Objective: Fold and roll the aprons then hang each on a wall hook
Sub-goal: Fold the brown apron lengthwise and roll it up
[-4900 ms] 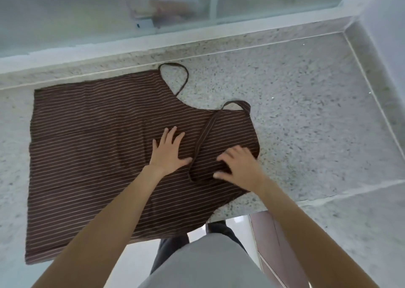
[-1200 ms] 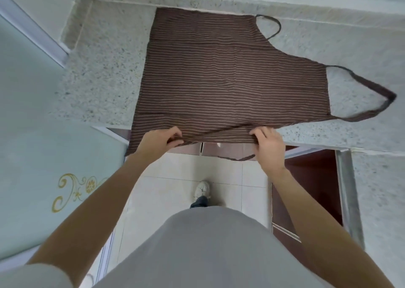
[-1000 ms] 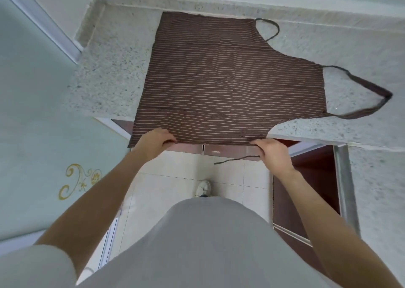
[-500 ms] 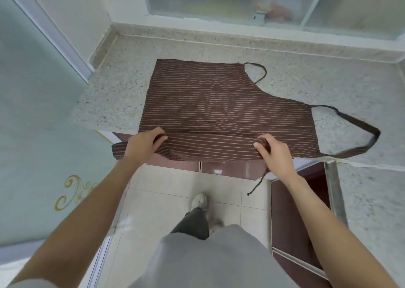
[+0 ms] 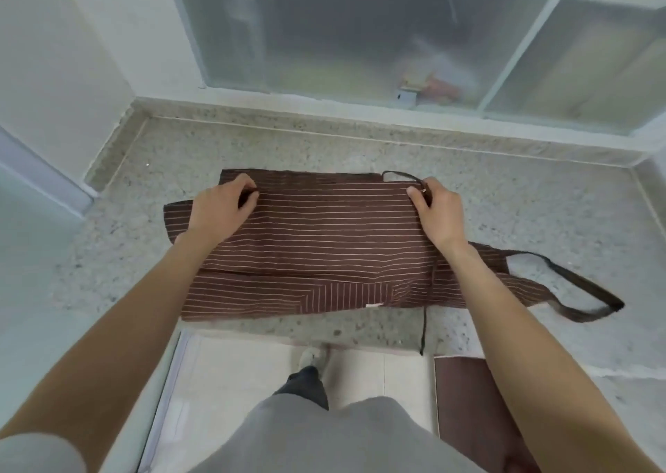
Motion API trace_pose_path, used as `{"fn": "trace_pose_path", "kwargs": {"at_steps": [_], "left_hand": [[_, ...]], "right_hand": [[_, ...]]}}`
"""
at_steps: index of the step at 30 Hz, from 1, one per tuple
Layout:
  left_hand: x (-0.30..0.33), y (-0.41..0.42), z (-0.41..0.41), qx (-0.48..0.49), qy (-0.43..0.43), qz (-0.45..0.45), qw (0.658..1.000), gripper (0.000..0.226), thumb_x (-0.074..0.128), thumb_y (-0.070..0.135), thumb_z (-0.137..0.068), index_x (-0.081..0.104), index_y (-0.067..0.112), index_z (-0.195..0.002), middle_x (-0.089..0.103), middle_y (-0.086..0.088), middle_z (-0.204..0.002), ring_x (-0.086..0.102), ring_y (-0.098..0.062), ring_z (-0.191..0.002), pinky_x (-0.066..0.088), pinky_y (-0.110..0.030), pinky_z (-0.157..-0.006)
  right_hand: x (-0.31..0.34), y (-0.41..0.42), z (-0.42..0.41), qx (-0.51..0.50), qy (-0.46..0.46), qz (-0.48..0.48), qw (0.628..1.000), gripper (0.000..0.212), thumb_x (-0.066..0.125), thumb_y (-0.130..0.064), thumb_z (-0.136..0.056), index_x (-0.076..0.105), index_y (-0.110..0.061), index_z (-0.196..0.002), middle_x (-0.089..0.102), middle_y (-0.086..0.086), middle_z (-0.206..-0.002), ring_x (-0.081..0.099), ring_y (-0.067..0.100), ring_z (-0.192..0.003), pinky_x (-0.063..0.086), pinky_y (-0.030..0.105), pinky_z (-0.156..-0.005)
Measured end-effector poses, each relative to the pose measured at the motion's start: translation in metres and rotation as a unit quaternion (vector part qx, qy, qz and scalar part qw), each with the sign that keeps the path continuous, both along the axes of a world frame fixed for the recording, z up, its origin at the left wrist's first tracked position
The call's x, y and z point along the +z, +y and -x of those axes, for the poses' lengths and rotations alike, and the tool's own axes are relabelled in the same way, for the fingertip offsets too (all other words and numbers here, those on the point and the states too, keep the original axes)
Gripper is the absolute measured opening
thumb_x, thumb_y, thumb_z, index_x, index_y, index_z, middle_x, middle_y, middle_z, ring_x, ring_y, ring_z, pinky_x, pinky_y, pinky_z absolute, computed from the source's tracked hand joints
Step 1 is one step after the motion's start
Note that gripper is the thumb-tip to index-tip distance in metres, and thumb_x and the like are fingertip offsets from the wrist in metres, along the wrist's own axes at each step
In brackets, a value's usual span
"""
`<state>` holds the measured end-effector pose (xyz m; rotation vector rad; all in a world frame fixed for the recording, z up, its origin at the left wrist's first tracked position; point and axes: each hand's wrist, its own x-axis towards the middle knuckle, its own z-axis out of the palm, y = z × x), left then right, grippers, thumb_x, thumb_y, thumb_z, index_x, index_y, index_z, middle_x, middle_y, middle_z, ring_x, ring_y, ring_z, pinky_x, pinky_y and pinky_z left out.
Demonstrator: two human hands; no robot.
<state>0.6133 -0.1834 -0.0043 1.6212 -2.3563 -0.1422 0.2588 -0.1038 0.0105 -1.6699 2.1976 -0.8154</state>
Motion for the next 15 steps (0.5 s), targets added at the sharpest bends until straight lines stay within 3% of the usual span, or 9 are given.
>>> {"fn": "trace_pose_path", "kwargs": {"at_steps": [6,11,15], "left_hand": [[-0.003,-0.099,0.023,-0.011,-0.038,-0.018,0.999,0.024,0.044,0.037,-0.096,0.056,0.019,-0.109,0.065,-0.007,-0.073,0.056,-0.024,-0.058,0.039,-0.027,-0.050],[-0.049,-0.145,0.027,-0.022,-0.065,-0.093,0.993,0.025,0.041,0.037,-0.098,0.058,0.023,-0.111,0.068,-0.003,-0.095,0.063,-0.026,-0.080,0.046,-0.032,-0.062],[-0.082,-0.166,0.026,-0.026,-0.085,-0.164,0.982,0.026,0.039,0.034,-0.099,0.059,0.022,-0.110,0.066,-0.001,-0.105,0.061,-0.025,-0.091,0.049,-0.035,-0.071]], "right_hand": [[0.000,-0.089,0.016,-0.022,0.021,-0.021,0.999,0.030,0.049,-0.030,-0.097,0.058,-0.008,-0.115,0.068,0.017,-0.097,0.062,0.033,-0.088,0.044,0.033,-0.072],[-0.039,-0.138,0.017,-0.018,0.039,-0.126,0.991,0.024,0.047,-0.020,-0.097,0.055,-0.010,-0.116,0.066,0.017,-0.103,0.061,0.035,-0.093,0.046,0.035,-0.073],[-0.081,-0.164,0.018,-0.004,0.025,-0.238,0.971,0.029,0.041,-0.026,-0.099,0.052,-0.008,-0.118,0.065,0.017,-0.102,0.060,0.034,-0.091,0.050,0.039,-0.076]]}}
